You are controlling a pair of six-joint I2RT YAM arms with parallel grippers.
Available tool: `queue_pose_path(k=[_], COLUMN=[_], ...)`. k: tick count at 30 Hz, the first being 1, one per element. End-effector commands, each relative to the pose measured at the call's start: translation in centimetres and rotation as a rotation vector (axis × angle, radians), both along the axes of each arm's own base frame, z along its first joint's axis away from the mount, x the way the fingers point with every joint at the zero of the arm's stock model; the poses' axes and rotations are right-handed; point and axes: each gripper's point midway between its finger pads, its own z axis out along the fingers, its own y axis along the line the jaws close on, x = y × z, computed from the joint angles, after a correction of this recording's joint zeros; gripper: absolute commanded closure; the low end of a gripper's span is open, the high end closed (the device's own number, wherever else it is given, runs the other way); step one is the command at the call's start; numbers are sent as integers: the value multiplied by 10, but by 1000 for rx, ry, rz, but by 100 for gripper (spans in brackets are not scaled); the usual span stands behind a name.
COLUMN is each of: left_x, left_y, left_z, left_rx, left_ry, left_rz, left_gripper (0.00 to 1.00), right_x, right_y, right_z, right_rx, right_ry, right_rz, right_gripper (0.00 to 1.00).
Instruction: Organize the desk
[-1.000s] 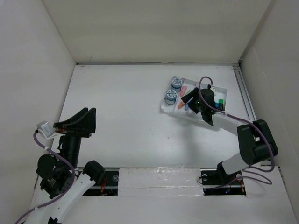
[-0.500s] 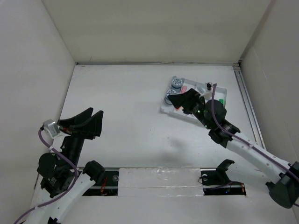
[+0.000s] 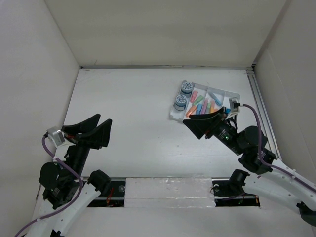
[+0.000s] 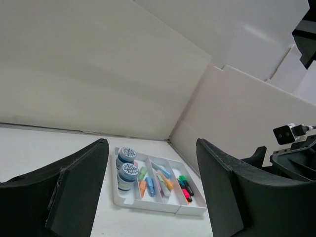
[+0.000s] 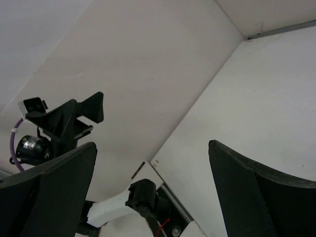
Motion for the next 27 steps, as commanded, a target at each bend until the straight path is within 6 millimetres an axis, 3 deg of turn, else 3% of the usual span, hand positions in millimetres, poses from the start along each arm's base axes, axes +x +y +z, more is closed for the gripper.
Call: queue_pose_path(k=[1,20,27], left_x=[-2,-1,-1], left_y=[-4,-7,-9], left_z=[11,11,12], left_rx=[4,21,30], left_ry=[-48,-47,-47], left_rz=[-15,-24,-29], left_gripper=[32,36,38], right_x=[-9,-1,-5], right_y=[7,2,-6], right_z=[2,-8,0], right_rx=[-22,-50,-31], right_ry=[-32,-22,-45], right_rz=[48,-10,-22], right_gripper=[0,0,0])
